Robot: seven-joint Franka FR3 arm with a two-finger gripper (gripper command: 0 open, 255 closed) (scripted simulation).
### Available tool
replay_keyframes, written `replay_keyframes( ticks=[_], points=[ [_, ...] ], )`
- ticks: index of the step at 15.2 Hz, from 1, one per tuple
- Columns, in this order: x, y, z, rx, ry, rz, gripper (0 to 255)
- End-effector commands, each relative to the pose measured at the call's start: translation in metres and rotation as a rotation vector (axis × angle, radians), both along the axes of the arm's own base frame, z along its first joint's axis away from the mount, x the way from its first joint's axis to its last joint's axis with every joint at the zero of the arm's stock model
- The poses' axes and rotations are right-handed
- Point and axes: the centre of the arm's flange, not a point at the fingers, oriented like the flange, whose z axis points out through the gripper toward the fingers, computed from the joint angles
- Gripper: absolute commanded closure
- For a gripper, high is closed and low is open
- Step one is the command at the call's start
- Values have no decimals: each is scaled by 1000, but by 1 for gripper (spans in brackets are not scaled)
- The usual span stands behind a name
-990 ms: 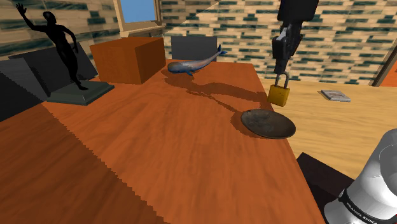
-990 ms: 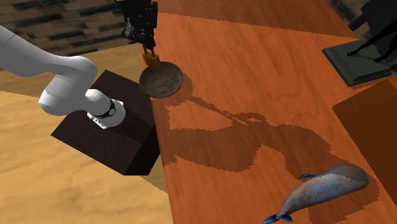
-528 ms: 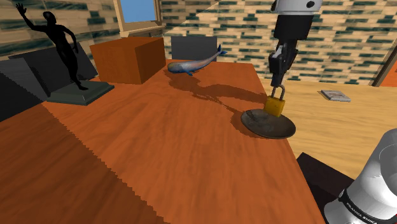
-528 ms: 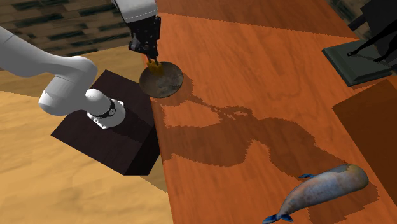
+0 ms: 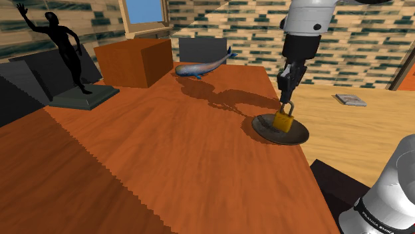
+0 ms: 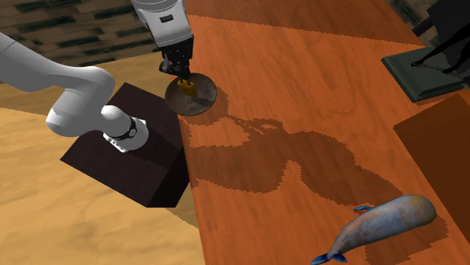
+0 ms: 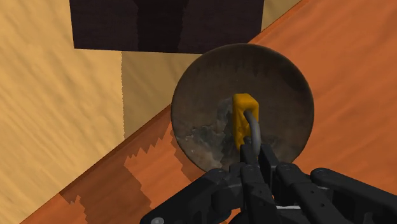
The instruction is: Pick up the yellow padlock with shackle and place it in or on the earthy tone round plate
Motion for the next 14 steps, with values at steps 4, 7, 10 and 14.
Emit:
replay_keyframes(
  ticks=[4, 7, 10, 14],
  points=[
    [1, 0, -2, 0, 0, 0, 255],
    [1, 0, -2, 0, 0, 0, 0],
    [1, 0, -2, 0, 0, 0, 0],
    [1, 0, 25, 0, 0, 0, 0]
  ],
)
